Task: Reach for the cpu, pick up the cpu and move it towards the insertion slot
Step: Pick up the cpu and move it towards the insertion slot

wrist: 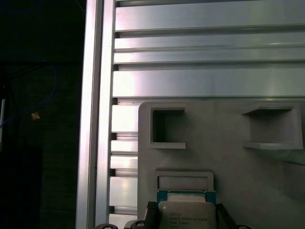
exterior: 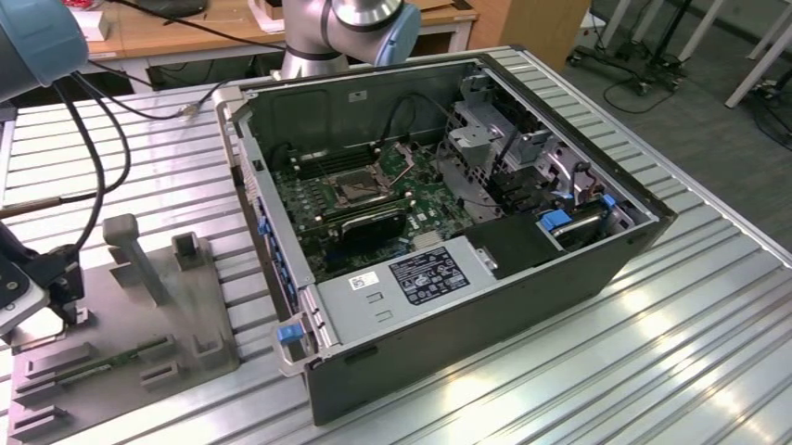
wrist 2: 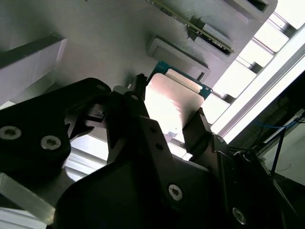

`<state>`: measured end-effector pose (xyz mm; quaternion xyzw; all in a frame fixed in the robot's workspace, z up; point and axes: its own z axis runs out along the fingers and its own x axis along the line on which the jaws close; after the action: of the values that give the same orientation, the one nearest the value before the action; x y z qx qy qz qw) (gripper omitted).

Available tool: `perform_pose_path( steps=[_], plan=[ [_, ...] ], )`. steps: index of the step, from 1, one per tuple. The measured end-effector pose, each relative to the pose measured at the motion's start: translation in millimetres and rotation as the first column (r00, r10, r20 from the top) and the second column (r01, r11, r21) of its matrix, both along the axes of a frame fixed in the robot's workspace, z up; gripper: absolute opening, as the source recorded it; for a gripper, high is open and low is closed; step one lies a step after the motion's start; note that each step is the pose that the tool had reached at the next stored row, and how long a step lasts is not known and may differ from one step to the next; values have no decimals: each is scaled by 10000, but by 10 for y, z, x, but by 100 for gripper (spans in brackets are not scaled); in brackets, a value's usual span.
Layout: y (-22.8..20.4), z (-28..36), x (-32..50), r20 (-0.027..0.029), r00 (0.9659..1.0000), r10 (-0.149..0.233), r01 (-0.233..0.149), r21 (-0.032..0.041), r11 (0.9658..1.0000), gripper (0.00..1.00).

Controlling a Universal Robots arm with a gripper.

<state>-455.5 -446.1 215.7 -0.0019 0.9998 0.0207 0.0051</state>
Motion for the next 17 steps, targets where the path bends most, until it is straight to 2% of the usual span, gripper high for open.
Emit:
perform_pose_path(
  steps=[11,17],
  plan=[
    [0,97,3,-16,10000,0,0,-1,10000,55],
    [0,124,3,-19,10000,0,0,-1,10000,55]
  ],
)
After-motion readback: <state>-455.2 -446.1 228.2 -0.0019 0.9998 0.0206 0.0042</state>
